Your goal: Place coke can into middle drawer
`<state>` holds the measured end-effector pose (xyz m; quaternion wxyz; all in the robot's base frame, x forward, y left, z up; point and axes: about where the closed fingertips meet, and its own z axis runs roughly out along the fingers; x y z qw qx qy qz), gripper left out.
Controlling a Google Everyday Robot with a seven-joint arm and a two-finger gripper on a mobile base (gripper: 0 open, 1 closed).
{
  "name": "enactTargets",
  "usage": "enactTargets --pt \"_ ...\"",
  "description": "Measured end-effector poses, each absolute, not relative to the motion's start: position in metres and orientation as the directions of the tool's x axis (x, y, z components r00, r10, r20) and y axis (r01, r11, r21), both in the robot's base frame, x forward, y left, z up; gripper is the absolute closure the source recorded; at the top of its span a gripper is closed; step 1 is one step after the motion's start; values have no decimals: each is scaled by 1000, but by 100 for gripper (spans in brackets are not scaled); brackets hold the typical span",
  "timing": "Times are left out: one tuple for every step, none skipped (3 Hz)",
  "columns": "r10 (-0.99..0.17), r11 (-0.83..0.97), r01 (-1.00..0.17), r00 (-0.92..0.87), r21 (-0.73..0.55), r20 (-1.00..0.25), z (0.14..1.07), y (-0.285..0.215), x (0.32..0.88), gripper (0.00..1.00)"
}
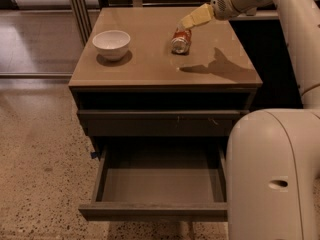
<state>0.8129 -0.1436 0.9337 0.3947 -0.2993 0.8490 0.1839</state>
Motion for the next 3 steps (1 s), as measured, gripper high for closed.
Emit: enactTargets --pt "-352 783 -619 -528 67 -773 918 -133 835 0" --pt "-349 807 -586 -572 73 -742 891 -126 851 0" --pt "-348 816 -571 -604 85 -717 871 -114 861 0"
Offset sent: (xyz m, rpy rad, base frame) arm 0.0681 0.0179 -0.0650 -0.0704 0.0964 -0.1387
